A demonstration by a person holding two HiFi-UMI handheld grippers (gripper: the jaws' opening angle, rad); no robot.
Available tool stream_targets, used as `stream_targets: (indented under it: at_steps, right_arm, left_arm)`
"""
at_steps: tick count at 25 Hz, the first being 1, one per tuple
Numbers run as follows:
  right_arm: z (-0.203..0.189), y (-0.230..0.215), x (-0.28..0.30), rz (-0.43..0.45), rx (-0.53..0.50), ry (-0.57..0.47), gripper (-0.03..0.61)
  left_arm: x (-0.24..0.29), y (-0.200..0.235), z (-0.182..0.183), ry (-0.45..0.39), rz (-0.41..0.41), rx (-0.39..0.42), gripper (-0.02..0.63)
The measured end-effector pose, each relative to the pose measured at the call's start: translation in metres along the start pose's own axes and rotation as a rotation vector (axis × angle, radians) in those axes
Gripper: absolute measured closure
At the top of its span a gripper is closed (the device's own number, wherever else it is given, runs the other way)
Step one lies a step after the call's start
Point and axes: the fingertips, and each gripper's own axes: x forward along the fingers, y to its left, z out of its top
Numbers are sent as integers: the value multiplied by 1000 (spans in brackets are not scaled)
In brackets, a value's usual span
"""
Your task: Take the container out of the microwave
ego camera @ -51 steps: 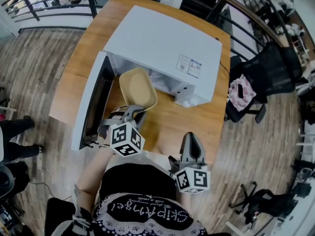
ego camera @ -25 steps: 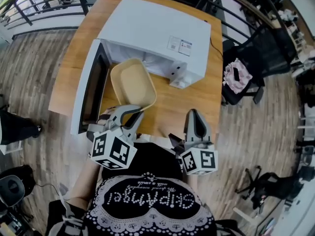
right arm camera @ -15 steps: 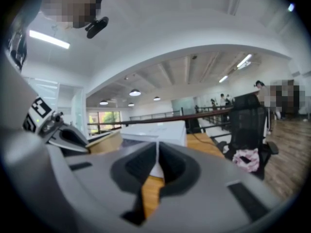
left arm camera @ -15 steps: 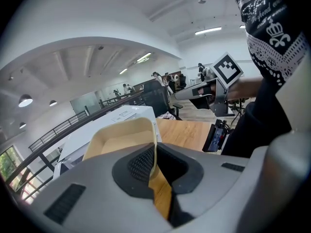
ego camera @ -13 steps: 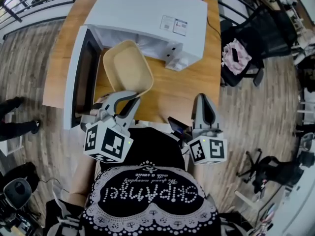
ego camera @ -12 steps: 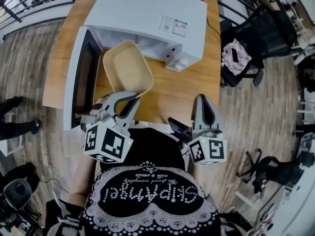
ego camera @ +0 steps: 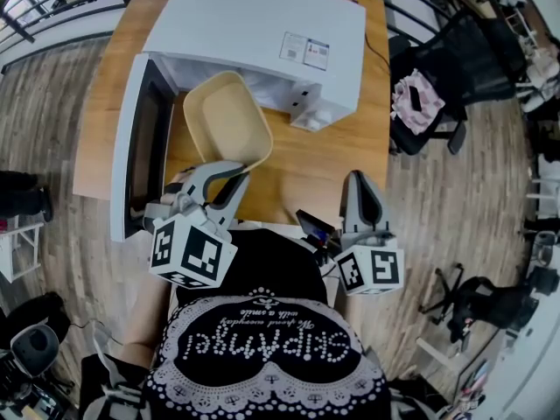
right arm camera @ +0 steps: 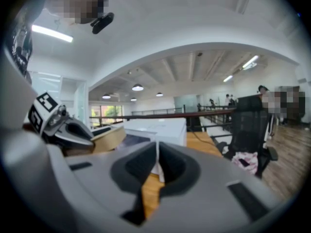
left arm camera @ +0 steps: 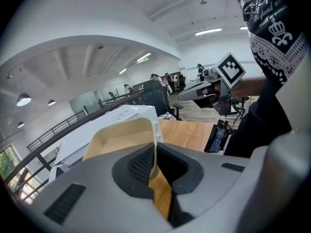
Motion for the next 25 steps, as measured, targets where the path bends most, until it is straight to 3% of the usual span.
stream_targets:
  at_steps: [25]
  right_arm:
    - [1, -2, 1, -18, -18, 10, 540]
  left_arm:
    - [0, -3, -10, 40, -17, -7, 572]
